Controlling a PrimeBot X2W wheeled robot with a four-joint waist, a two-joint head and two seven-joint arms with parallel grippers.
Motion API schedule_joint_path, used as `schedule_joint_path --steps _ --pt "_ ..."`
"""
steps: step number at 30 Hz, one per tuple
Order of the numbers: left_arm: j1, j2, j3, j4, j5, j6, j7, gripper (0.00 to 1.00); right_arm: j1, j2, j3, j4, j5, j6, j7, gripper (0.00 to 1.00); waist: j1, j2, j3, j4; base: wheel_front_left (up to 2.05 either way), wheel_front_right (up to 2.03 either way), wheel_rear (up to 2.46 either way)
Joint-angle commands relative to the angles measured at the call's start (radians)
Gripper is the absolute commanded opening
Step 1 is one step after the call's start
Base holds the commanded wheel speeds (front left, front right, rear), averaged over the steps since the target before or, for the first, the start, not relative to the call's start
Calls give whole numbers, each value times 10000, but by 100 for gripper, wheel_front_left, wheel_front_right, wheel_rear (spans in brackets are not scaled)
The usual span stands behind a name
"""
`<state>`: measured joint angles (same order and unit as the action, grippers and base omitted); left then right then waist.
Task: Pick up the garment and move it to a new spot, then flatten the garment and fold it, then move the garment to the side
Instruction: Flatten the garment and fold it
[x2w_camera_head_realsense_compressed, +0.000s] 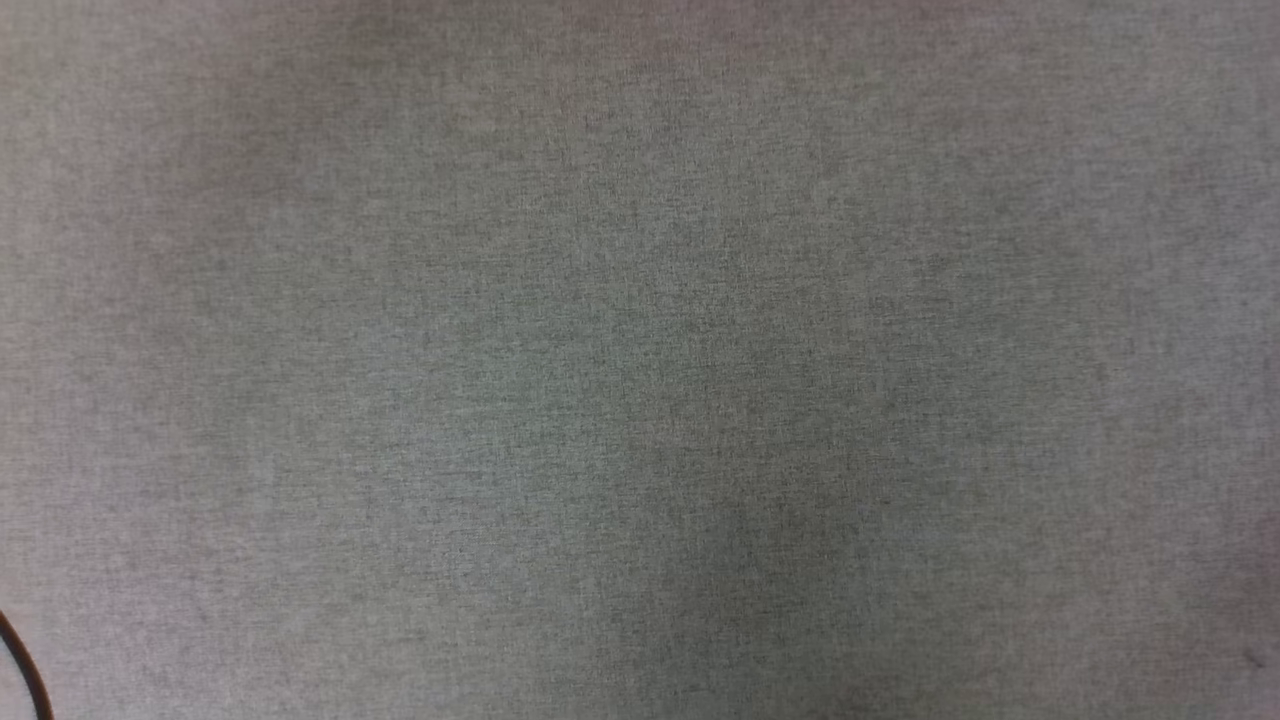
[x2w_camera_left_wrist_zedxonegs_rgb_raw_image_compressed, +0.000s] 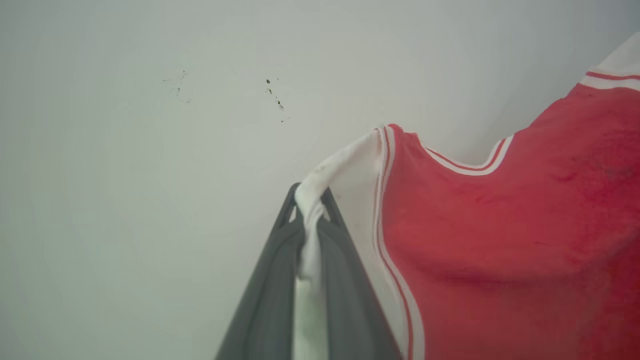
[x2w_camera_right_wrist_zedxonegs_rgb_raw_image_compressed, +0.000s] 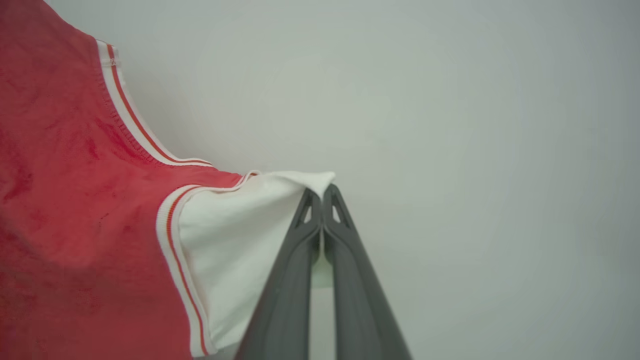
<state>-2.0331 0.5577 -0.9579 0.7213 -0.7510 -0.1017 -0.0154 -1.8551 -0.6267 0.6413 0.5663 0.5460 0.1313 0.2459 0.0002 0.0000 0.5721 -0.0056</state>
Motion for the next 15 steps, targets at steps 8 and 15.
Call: schedule_joint_path --steps 8,15 --pt "-262 -346 -184 1138 -20 -192 -681 0 -432 477 652 1012 -41 -10 -716 0 -2 0 281 22 0 0 0" --pt "1297 -508 -596 1697 -585 -264 -1219 0 1068 890 1298 1724 548 -10 -1640 0 -2 0 219 -23 0 0 0"
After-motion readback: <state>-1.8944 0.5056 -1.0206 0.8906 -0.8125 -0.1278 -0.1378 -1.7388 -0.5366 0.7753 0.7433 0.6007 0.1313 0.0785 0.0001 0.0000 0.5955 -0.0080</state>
